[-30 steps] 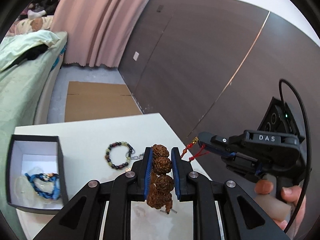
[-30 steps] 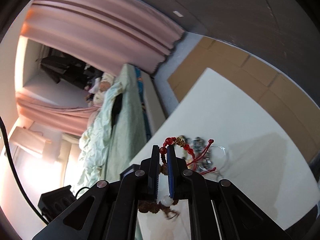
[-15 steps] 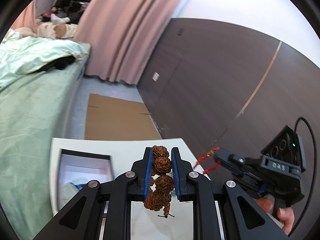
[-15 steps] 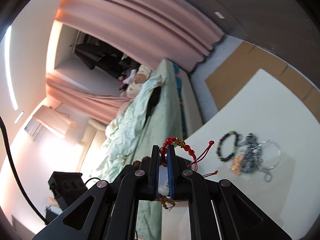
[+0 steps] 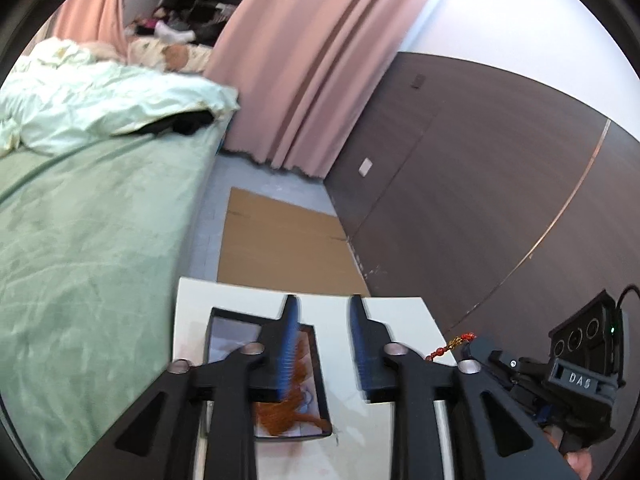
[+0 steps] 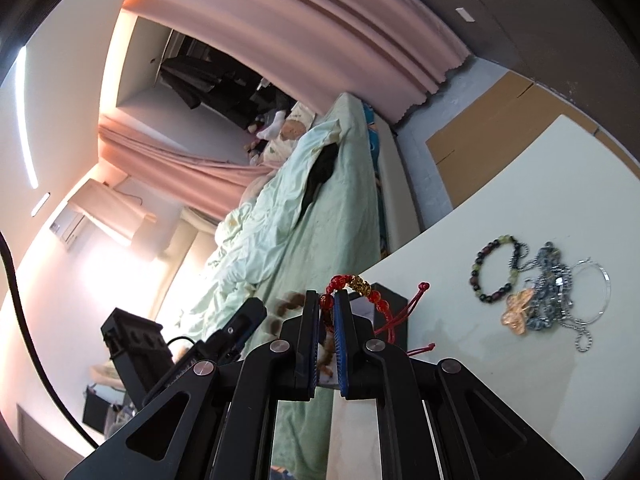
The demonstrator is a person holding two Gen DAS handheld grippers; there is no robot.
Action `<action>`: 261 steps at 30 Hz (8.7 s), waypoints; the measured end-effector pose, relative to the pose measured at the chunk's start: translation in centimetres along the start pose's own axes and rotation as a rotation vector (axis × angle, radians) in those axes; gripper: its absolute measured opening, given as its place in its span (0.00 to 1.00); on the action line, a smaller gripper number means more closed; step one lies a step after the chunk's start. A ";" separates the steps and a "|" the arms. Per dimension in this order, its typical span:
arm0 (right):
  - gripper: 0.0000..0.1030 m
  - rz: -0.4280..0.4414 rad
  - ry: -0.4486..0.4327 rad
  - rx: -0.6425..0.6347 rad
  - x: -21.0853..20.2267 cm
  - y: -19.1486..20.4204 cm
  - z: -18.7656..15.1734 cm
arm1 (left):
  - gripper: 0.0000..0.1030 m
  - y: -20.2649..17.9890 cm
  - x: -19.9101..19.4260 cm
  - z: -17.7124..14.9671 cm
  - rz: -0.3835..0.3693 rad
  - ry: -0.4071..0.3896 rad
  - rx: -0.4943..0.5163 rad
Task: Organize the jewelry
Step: 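Carry both bracelets over the black box and open both tools inside it, then move both open tools back to the silver chains and beaded bracelet, then grasp the silver hoop with the right tool while the left tool grasps the butterfly chain, then lift both pieces and carry them to the black box, opening the left tool over it, then open both tools over the black box to drop the beaded bracelet and hoop, then grasp the gold butterfly pendant with the left tool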
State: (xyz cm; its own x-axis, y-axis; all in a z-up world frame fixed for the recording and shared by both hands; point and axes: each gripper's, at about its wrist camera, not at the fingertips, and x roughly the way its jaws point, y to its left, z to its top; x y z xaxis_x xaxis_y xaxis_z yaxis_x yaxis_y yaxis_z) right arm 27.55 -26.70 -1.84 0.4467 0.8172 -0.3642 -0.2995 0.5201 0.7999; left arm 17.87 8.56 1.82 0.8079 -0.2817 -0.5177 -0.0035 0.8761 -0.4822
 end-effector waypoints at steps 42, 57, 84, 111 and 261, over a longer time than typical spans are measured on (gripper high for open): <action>0.71 -0.124 0.001 0.014 0.2 -0.7 0.7 | 0.72 2.9 -0.5 -0.6 0.110 0.027 -0.103; 0.69 -0.308 -0.011 0.145 -4.5 -6.5 2.2 | 0.72 -4.9 3.8 -3.3 0.012 0.092 0.097; 0.44 -0.391 0.144 0.462 0.1 -15.4 3.0 | 0.50 -7.6 11.2 -3.8 -0.005 0.192 0.200; 0.03 -0.344 0.012 0.597 -2.4 -16.1 2.7 | 0.50 -9.8 14.9 -5.7 0.020 0.277 0.270; 0.53 -0.360 0.103 0.167 -6.2 -9.5 2.5 | 0.73 -10.2 8.1 -6.8 0.021 0.234 0.304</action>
State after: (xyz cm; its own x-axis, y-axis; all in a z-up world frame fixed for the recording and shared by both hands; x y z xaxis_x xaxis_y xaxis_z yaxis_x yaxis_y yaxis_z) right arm 29.70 -37.36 -5.98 0.4088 0.6150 -0.6743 0.0056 0.7372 0.6757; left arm 20.44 -5.26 -2.24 0.6533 -0.3131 -0.6893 0.1847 0.9489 -0.2560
